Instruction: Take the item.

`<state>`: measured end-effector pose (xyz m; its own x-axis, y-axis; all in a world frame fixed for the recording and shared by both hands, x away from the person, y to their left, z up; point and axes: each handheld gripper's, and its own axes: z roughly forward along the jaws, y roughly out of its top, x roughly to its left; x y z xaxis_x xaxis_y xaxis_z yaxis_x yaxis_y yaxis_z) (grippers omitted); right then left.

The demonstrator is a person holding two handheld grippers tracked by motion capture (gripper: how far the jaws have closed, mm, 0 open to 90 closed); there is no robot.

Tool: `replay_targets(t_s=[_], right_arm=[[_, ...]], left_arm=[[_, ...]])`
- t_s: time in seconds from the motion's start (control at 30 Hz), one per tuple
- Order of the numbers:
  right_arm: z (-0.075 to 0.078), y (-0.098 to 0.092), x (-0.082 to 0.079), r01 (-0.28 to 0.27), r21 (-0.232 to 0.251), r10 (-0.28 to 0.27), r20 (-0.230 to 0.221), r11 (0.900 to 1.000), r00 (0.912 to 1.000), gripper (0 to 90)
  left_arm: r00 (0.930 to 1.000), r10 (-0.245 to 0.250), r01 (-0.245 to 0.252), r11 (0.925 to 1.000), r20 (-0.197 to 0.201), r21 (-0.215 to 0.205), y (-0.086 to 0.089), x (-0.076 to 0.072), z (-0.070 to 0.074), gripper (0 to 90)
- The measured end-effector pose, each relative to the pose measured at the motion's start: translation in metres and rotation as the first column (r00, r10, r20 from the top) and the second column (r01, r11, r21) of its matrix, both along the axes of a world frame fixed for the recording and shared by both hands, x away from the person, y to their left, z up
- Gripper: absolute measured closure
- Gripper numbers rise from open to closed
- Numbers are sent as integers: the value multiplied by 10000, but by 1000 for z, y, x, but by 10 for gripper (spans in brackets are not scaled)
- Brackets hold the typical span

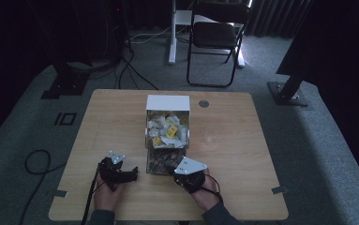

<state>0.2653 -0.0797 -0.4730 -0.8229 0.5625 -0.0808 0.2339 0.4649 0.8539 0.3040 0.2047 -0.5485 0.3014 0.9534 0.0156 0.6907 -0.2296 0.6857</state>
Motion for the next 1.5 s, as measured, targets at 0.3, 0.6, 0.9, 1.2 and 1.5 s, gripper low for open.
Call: replay_targets(t_s=[0.3, 0.6, 0.9, 1.2, 1.5], right_arm=[[7, -6, 1, 223, 415, -228, 135, 9989, 9996, 900], [15, -9, -1, 316, 635, -341, 389, 9975, 9987, 900], [23, -12, -2, 355, 805, -398, 525, 9961, 9978, 900], [25, -15, -1, 414, 947, -467, 546, 9946, 9974, 900], [28, -18, -1, 457, 954, -513, 567, 9944, 9971, 900]], left_arm=[[10000, 2, -2, 10000, 1, -4, 0, 0, 0, 12], [10000, 17, -17, 10000, 15, -23, 0, 0, 0, 12], [10000, 18, -18, 10000, 17, -25, 0, 0, 0, 12], [10000, 18, -18, 10000, 16, -26, 0, 0, 0, 12], [10000, 18, -18, 10000, 16, -25, 0, 0, 0, 12]])
